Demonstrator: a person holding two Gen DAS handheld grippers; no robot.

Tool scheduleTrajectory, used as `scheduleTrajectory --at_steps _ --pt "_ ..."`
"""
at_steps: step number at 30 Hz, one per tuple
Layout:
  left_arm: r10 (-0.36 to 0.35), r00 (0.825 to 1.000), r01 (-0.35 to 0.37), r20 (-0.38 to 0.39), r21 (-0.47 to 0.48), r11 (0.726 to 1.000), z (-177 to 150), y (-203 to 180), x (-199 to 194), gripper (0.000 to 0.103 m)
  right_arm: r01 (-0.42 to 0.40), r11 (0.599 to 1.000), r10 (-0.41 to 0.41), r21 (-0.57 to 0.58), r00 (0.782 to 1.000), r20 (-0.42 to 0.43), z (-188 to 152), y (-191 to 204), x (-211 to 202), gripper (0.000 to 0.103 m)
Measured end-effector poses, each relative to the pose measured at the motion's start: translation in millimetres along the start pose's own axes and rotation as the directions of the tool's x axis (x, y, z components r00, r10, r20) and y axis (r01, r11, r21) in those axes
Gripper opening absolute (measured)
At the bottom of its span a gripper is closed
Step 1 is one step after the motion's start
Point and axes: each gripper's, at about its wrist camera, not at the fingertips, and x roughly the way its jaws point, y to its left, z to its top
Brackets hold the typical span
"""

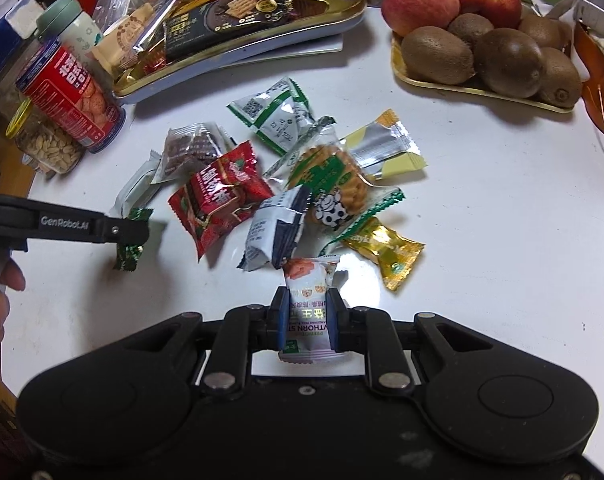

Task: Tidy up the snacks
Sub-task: 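Carry the green candy and white-pink packet in both grippers to the gold tray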

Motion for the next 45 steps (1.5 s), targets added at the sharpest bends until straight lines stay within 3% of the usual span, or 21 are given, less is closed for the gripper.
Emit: scheduleTrajectory --at_steps 15,29,37,42,45 --pt "0.048 0.995 -0.045 0.089 -0.036 0.998 -21 -1 -24 0.021 -0.006 1.0 0.005 0.03 0.999 0.032 -6 -8 -14 0.021" --pt "0.081 0.991 -0.059 0.104 -0.192 0.98 -72 36 -51 0.021 0.005 0.999 -0.007 0.035 0.997 0.08 -24 -24 -42 0.021" --pt "0.117 0.979 -0.074 0.169 -0.242 0.968 -104 39 -87 0.021 -0.012 1.0 0.008 0.028 0.987 0.161 -44 -38 -90 0.021" --pt "0.15 0.962 -0.1 0.227 -0.217 0.971 -130 25 -118 0.021 -0.04 0.999 0.035 0.019 0.973 0.226 -64 -48 -135 0.021" --pt "0.124 0.958 -0.077 0.257 -0.185 0.98 -150 5 -133 0.021 -0.055 0.998 0.054 0.0 0.968 0.246 -84 -48 -159 0.021"
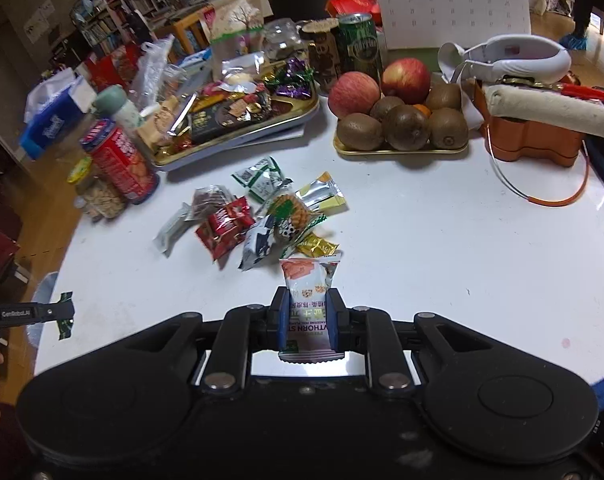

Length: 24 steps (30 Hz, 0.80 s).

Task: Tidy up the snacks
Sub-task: 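Carry the green candy and white-pink packet in both grippers to the gold tray, then open the right gripper over the tray while the left releases the green candy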

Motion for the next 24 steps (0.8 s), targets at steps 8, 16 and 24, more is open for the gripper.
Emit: scheduleTrajectory --at_steps 8,16,24 --pt "-0.136 0.988 0.14 -0.066 0.061 0.988 -61 -57 -23 0.021 -0.055 0.998 0.052 -0.037 0.996 -0.074 -63 11 -30 0.021" --pt "-0.14 0.977 0.162 -0.162 0.132 0.978 -109 -101 0 0.021 -0.048 0.998 0.038 -0.051 0.981 -0.189 -107 17 -10 0.021" --pt "-0.096 0.975 0.121 -0.199 0.116 0.986 -128 -102 18 0.021 0.001 0.997 -0.02 -0.08 0.971 -0.239 -123 13 5 0.021"
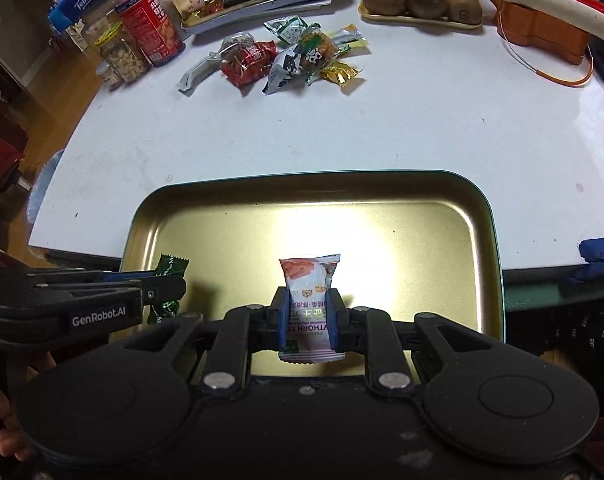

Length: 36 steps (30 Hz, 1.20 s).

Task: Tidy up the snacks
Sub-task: 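Open the right gripper over the tray while the left releases the green candy, then move both open grippers back to the snack pile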

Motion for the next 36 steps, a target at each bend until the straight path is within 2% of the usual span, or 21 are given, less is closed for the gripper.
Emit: scheduleTrajectory --at_steps 8,12,27,31,33,36 --pt "0.039 0.999 -0.039 -0.005 0.013 0.999 -1 -3 6 0.027 0.039 0.999 -0.039 0.005 0.998 -0.042 -2 -2 10 0.025" --pt "0.04 0.999 -0.04 -0.009 0.007 0.999 0 -2 5 0.029 0.03 0.999 -0.029 0.035 0.999 -0.045 -5 -6 10 0.027" --pt "-0.048 0.999 0.048 -0.005 -0.031 0.998 14 6 -11 0.029 -0.023 0.998 0.022 0.056 1.0 0.02 6 -3 -14 0.031" --pt "-0.044 0.999 0.044 0.002 -0.026 0.999 26 12 -15 0.03 -0.026 0.999 0.025 0.044 0.999 0.034 20 -1 -19 0.033" --pt "-0.047 0.999 0.047 0.001 -0.033 0.998 35 19 -17 0.04 -0.022 0.999 0.021 0.042 0.999 0.037 28 -1 -20 0.034" --pt "-0.035 0.999 0.036 0.03 -0.043 0.998 50 31 -22 0.045 -0.012 0.999 0.01 0.04 0.999 0.05 39 -1 -20 0.036"
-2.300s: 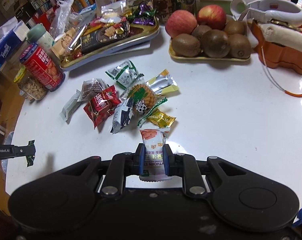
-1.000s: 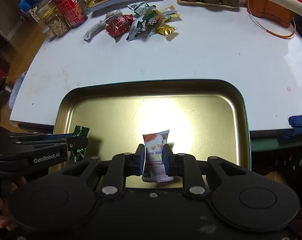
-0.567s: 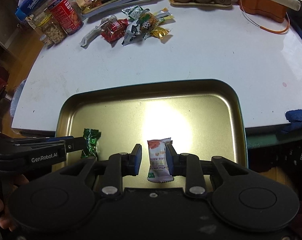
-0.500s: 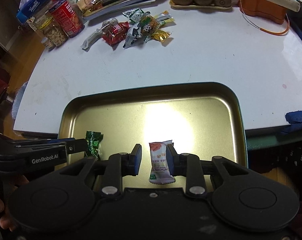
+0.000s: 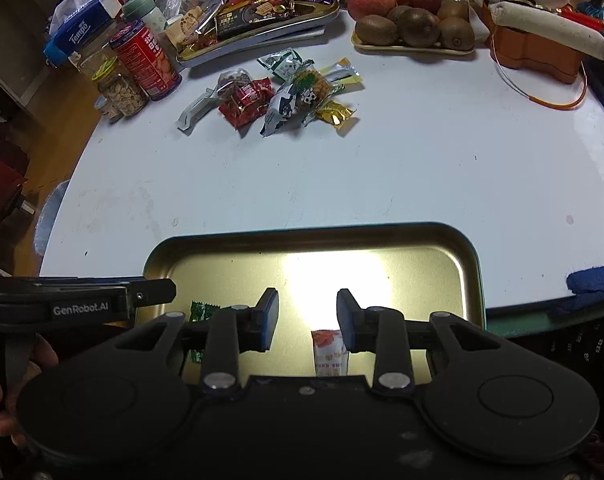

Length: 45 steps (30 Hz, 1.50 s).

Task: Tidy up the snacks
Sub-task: 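Move both open grippers back to the snack pile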

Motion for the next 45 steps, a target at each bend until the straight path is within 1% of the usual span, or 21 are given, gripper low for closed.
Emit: scheduleTrajectory --at_steps 5,7,8,9,14,16,20,22,24,30,32,34,37,39,45 --pt "0.023 1.0 -0.022 0.015 -0.02 1.0 28 22 -3 0.046 -0.007 1.0 0.007 0.025 1.0 0.004 17 -1 5 0.038" --pt "0.038 0.999 -0.038 0.018 -0.014 0.999 37 29 -1 0.053 -0.012 0.999 0.012 0.044 1.0 0.005 26 -1 10 0.04" --pt "0.052 0.998 -0.051 0.021 -0.017 0.999 42 32 0 0.059 -0.016 0.999 0.016 0.049 1.0 0.002 30 0 12 0.042" --pt "0.06 0.998 -0.059 0.027 -0.021 0.998 45 35 1 0.061 -0.017 0.998 0.017 0.053 1.0 0.0 34 1 15 0.042" --pt "0.093 0.996 -0.092 0.014 -0.017 0.996 70 45 11 0.061 -0.025 0.997 0.025 0.076 1.0 -0.001 54 6 31 0.044" --pt "0.095 0.995 -0.095 0.008 -0.032 0.995 81 51 15 0.061 -0.032 0.994 0.032 0.101 0.999 0.0 61 5 37 0.044" --pt "0.101 0.995 -0.1 0.017 -0.03 0.995 102 62 22 0.061 -0.031 0.991 0.032 0.127 0.999 -0.003 76 4 49 0.044" --pt "0.11 0.994 -0.109 0.026 -0.032 0.994 114 70 26 0.061 -0.028 0.99 0.03 0.135 1.0 -0.009 81 3 55 0.044" --pt "0.123 0.992 -0.122 0.018 -0.032 0.992 127 77 33 0.061 -0.026 0.989 0.029 0.145 0.999 -0.017 85 2 61 0.044" --pt "0.123 0.992 -0.122 0.023 -0.036 0.992 163 95 58 0.062 -0.02 0.986 0.028 0.168 0.999 -0.046 95 -1 84 0.044" --pt "0.12 0.992 -0.119 0.027 -0.011 0.993 175 95 66 0.062 -0.014 0.985 0.024 0.171 0.998 -0.054 98 -1 90 0.044" --pt "0.111 0.994 -0.112 0.026 0.04 0.993 185 91 73 0.062 -0.013 0.985 0.024 0.172 0.998 -0.063 101 -1 95 0.044" --pt "0.109 0.994 -0.112 0.024 0.136 0.984 196 82 83 0.062 -0.004 0.985 0.015 0.175 0.998 -0.066 106 -2 100 0.044" --pt "0.109 0.994 -0.109 0.011 0.182 0.977 201 78 90 0.062 0.002 0.983 0.011 0.184 0.998 -0.069 109 -3 104 0.044" --pt "0.082 0.996 -0.074 -0.024 0.233 0.97 213 74 109 0.062 0.011 0.98 0.004 0.2 0.997 -0.078 115 -4 111 0.044"
